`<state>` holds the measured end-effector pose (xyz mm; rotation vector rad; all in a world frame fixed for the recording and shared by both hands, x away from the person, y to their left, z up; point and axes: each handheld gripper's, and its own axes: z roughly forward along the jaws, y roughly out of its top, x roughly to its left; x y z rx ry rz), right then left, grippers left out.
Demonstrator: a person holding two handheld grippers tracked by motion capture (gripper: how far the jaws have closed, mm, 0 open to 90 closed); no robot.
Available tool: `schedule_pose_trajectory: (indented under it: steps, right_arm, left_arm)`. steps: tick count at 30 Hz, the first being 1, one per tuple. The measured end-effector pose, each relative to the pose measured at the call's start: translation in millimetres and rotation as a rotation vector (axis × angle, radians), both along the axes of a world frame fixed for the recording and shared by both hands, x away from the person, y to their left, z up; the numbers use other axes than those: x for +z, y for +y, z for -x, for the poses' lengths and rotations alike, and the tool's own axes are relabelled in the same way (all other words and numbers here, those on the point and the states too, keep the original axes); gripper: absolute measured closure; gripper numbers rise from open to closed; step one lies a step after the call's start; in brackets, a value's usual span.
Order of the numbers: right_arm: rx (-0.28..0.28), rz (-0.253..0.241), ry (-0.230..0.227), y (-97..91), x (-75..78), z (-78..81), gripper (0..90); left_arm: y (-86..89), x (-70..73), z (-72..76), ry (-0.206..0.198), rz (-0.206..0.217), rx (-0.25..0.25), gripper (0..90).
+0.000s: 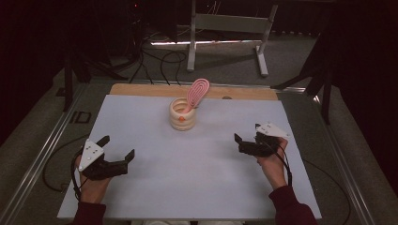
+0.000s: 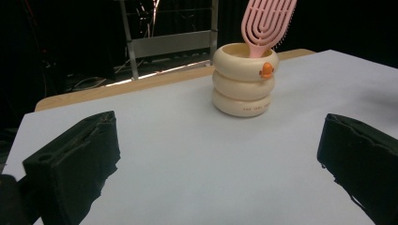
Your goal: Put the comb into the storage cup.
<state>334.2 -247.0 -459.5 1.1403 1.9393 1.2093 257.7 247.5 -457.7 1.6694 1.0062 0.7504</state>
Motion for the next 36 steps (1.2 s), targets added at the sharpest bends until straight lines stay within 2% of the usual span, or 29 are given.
schedule_pose_trajectory:
  steps: [2,8,11,17,18,30,36]
  right_arm:
    - [0.0,0.001,0.005,-1.5,-0.3,5.3,7.5]
    - [0.01,0.009,-0.021,-5.0,-5.2,22.0,7.6]
    - [0.006,-0.016,-0.02,-8.7,-8.4,29.7,7.6]
    - [0.005,-0.022,-0.017,-9.5,-9.1,31.6,7.5]
    - [0.005,-0.038,-0.031,-14.8,-15.6,46.5,7.5]
    - [0.031,-0.057,-0.073,-22.6,-21.6,65.1,7.6]
    - [-0.006,-0.07,-0.101,-31.1,-22.6,73.7,7.6]
  left_arm:
    - [-0.5,-0.8,-0.5,0.003,0.001,-0.001,0.3]
    - [-0.5,-2.6,-0.7,0.006,-0.004,-0.004,0.3]
    - [-0.3,-2.8,-0.8,0.006,-0.006,-0.005,0.3]
    - [2.7,-3.4,-0.7,0.003,0.001,-0.004,0.3]
    - [2.7,-3.4,-0.7,0.003,0.001,-0.004,0.3]
    - [5.0,-4.3,1.0,-0.005,0.01,-0.008,0.3]
    - [6.1,-7.6,2.5,-0.006,0.006,-0.009,0.3]
